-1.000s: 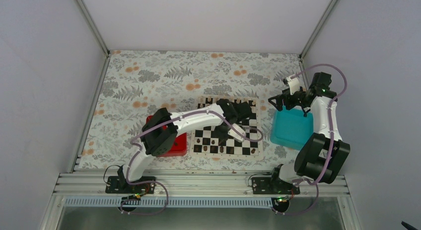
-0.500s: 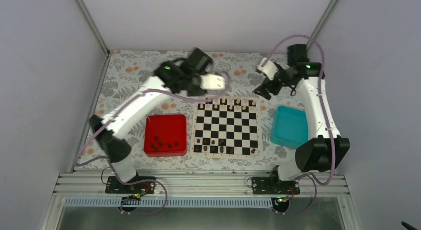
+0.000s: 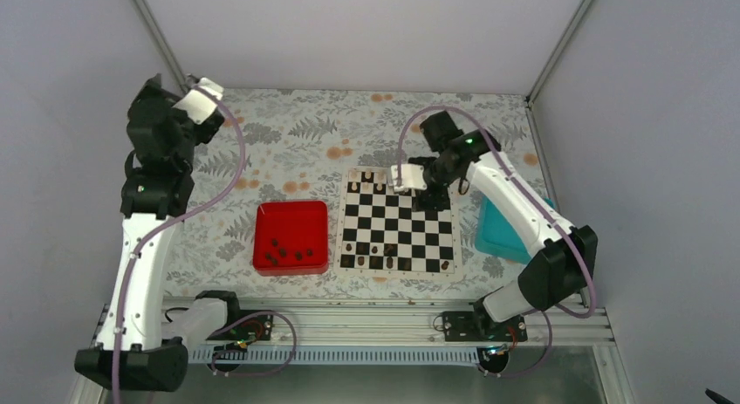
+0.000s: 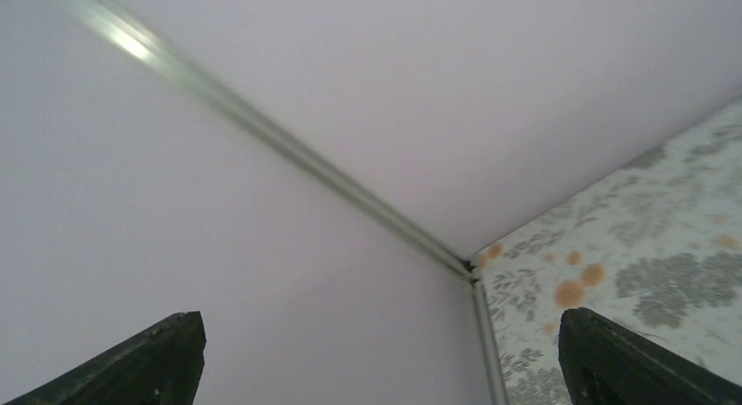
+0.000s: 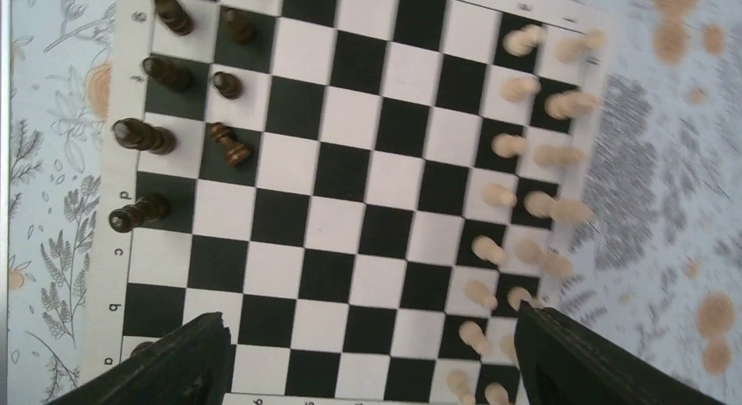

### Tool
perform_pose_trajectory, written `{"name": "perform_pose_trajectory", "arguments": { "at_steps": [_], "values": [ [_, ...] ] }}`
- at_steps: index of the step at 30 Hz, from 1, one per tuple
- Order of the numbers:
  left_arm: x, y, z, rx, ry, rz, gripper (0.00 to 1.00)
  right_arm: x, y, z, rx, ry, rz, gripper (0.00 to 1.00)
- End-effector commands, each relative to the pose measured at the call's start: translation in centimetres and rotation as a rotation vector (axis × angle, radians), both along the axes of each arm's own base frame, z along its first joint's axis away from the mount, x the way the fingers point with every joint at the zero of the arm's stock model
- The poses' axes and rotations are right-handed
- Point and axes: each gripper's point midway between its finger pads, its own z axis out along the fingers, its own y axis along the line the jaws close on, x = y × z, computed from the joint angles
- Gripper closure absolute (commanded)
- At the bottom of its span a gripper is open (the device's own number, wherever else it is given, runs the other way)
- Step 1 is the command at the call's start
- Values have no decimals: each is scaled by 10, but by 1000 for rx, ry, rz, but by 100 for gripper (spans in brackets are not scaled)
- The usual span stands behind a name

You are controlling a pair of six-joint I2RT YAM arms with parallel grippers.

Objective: Set up the chess pieces on the board
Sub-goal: Pick up the chess piece from the chessboard.

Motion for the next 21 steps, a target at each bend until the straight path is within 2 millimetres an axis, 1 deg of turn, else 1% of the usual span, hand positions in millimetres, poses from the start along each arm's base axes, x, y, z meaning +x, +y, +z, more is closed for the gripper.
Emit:
{"name": "perform_pose_trajectory", "arguments": {
  "at_steps": [1, 3, 5, 8, 10, 12, 15, 18, 21],
  "values": [
    [0, 35, 0, -139, -155, 103, 0, -6, 16, -29, -92, -60, 107, 20],
    [-6, 55, -13, -179, -185, 169, 0, -6, 23, -44, -118, -81, 119, 25],
    [-14, 74, -22, -222, -218, 219, 0, -4, 28, -56, -132, -82, 119, 32],
    [-22, 96, -31, -291, -227, 244, 0, -5, 40, -66, -124, -74, 118, 41],
    [-26, 105, -32, -329, -225, 253, 0, -6, 49, -72, -110, -82, 124, 45],
    [-28, 109, -30, -356, -225, 252, 0, -10, 54, -82, -115, -91, 142, 50],
    [-28, 109, -28, -382, -224, 246, 0, -22, 57, -103, -150, -75, 174, 57],
    [-28, 109, -25, -395, -222, 241, 0, -34, 58, -119, -180, -40, 194, 61],
    [-29, 108, -24, -406, -224, 236, 0, -42, 57, -131, -201, -41, 212, 65]
  ]
}}
